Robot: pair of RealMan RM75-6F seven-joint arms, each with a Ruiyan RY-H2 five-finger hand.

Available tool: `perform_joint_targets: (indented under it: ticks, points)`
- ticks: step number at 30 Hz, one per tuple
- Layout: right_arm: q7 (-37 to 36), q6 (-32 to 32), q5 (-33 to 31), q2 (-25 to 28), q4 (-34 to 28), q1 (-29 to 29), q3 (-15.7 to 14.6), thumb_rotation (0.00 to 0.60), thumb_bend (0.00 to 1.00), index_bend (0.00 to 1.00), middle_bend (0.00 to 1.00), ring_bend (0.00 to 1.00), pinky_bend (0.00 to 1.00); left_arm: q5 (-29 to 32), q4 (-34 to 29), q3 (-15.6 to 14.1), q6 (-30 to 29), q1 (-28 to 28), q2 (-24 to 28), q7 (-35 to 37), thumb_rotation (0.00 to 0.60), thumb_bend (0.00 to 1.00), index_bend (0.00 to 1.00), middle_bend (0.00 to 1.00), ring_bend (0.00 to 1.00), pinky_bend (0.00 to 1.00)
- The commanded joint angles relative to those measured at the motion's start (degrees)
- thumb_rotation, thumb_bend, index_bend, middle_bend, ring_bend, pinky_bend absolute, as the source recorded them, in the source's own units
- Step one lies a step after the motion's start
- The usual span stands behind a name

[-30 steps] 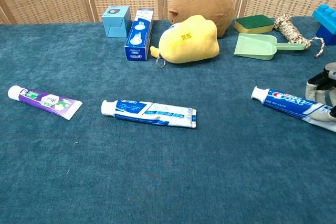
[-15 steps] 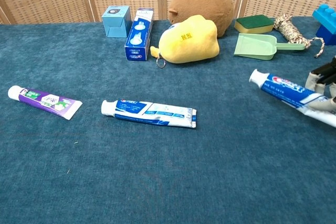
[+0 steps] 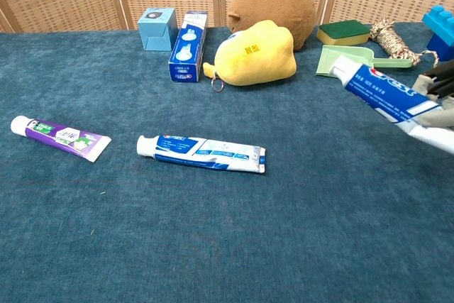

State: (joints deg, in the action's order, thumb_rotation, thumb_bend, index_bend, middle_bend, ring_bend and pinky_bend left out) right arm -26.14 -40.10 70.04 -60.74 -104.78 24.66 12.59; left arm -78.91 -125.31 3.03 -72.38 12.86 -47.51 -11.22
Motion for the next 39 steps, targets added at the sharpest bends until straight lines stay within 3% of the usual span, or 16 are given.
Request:
perform_joint_targets:
  ticks: [1, 9, 16, 20, 27, 32, 39]
  points:
    - [-2.1, 0.0, 2.6, 1.8, -2.2, -0.6, 0.0, 0.600, 0.46, 0.98, 0.79, 0.72, 0.73, 0.9, 0.3, 1.3, 2.7, 2.5, -1.3, 0.5, 0.600, 0.32, 0.20, 0.09, 0.03, 0.10]
    - [-2.9, -1.0, 5.2, 3.2, -5.0, 0.0, -0.9, 0.600, 0.47, 0.98, 0.79, 0.73, 0.74, 4.3, 1.6, 4.7, 11.0, 9.6, -3.9, 4.6, 0.600, 0.32, 0.20, 0.11, 0.06, 0.16]
    - [1.0, -2.2, 4.7, 3.5, -8.2, 1.0, -1.9, 0.600, 0.47, 0.98, 0.79, 0.73, 0.74, 12.7, 3.6, 9.0, 21.5, 18.7, -7.6, 8.6, 0.600, 0.32, 0.21, 0.13, 0.09, 0.21]
    - [3.5, -2.8, 3.2, 3.0, -9.4, 1.7, -2.4, 0.600, 0.47, 0.98, 0.79, 0.73, 0.74, 16.7, 4.7, 10.7, 25.4, 23.0, -9.0, 9.6, 0.600, 0.32, 0.21, 0.13, 0.10, 0.18]
    - [8.7, -3.3, -0.7, 1.7, -10.7, 3.6, -3.1, 0.600, 0.47, 0.98, 0.79, 0.73, 0.74, 25.5, 6.8, 13.6, 33.7, 31.2, -12.3, 13.5, 0.600, 0.32, 0.25, 0.14, 0.10, 0.21]
    - [11.7, -4.1, -3.4, 0.5, -11.4, 4.8, -3.4, 0.600, 0.47, 0.98, 0.79, 0.73, 0.74, 31.2, 9.0, 14.5, 39.0, 36.8, -14.2, 16.2, 0.600, 0.32, 0.26, 0.13, 0.10, 0.24]
    - [13.9, -4.3, -5.4, -0.7, -12.4, 6.3, -3.5, 0.600, 0.47, 0.98, 0.79, 0.73, 0.74, 36.6, 11.3, 13.8, 41.5, 42.3, -16.0, 17.0, 0.600, 0.32, 0.26, 0.12, 0.10, 0.24]
